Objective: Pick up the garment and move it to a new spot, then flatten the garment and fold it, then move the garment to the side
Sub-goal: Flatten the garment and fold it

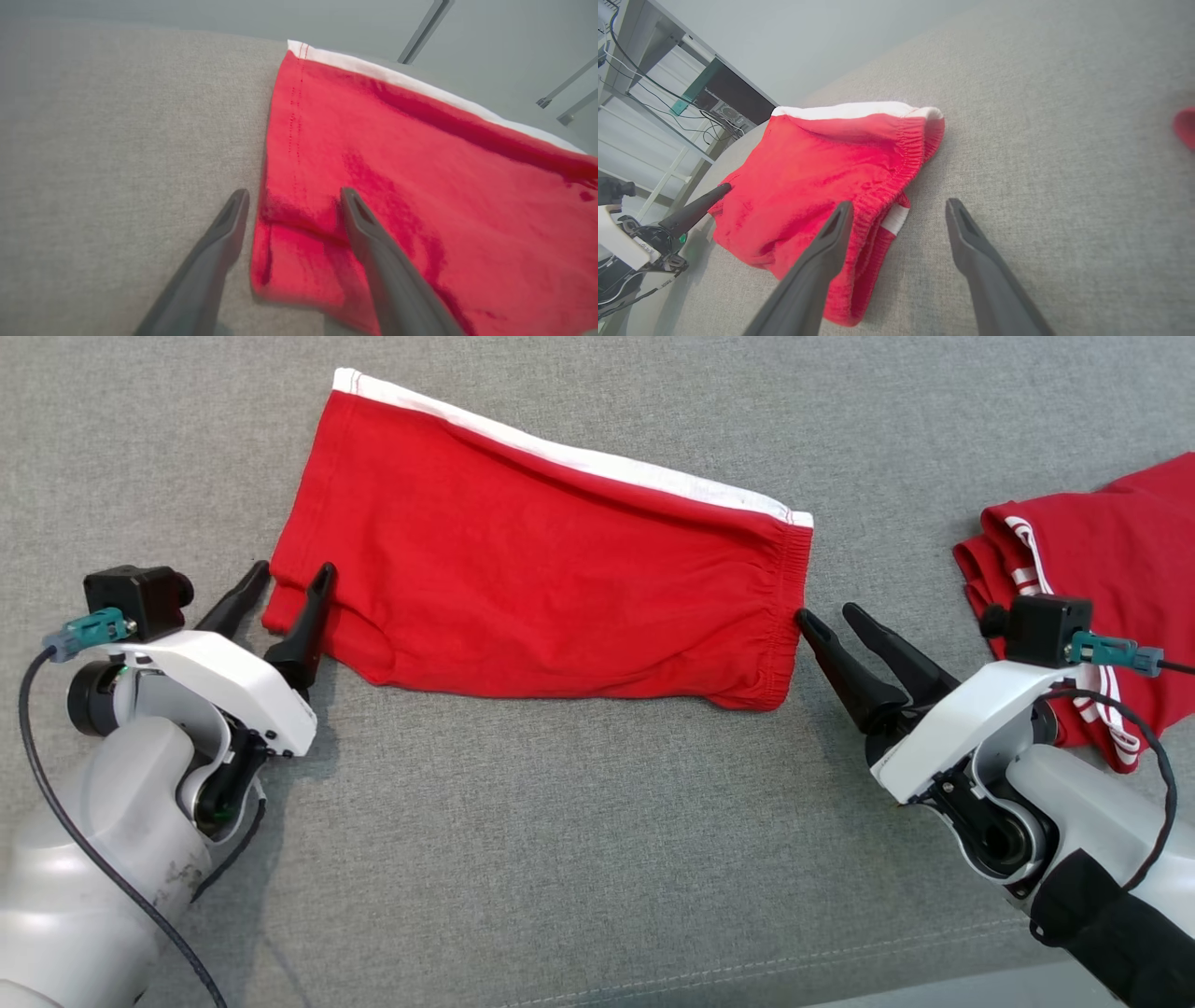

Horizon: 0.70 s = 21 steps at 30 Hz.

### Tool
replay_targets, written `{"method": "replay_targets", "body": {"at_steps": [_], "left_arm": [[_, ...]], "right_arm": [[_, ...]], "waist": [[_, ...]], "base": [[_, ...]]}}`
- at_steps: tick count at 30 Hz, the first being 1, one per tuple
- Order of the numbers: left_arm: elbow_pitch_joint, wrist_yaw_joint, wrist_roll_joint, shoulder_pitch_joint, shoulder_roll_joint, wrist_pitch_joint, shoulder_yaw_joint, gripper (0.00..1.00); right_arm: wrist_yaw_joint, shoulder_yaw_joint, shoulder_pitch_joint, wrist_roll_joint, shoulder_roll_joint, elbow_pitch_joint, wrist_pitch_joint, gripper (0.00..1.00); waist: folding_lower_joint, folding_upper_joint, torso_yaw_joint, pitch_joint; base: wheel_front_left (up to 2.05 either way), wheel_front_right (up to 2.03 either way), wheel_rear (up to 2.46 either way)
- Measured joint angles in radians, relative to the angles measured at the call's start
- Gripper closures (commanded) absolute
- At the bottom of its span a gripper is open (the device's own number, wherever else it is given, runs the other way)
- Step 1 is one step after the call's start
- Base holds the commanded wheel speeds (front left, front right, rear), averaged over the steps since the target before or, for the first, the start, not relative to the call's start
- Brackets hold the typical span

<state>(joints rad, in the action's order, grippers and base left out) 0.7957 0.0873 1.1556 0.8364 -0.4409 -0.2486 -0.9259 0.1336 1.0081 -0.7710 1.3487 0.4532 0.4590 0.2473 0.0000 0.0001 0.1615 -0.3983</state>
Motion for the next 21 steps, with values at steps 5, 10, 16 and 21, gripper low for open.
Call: {"method": "replay_targets", "body": {"at_steps": [5,10,16,21], "left_arm": [[0.033,0.010,0.009,-0.005,0.026,0.002,0.002,0.00],[0.059,0.018,0.018,0.005,0.042,0.012,0.005,1.00],[0.059,0.026,0.028,0.009,0.056,0.012,0.003,1.00],[0.047,0.032,0.027,-0.002,0.075,0.001,0.012,1.00]], "right_arm": [[0.000,-0.012,0.003,-0.015,-0.004,0.000,0.000,0.00],[0.000,-0.018,0.003,-0.026,-0.012,0.000,0.000,0.00],[0.000,-0.017,0.005,-0.039,-0.027,0.001,0.000,0.00],[0.000,-0.021,0.032,-0.039,-0.033,0.003,0.000,0.00]], "waist": [[0.0000,0.0000,0.005,-0.003],[0.0000,0.0000,0.007,-0.006],[0.0000,0.0000,0.000,-0.005],[0.0000,0.0000,-0.016,0.006]], "base": [[0.00,0.00,0.00],[0.00,0.00,0.00],[0.00,0.00,0.00],[0.00,0.00,0.00]]}}
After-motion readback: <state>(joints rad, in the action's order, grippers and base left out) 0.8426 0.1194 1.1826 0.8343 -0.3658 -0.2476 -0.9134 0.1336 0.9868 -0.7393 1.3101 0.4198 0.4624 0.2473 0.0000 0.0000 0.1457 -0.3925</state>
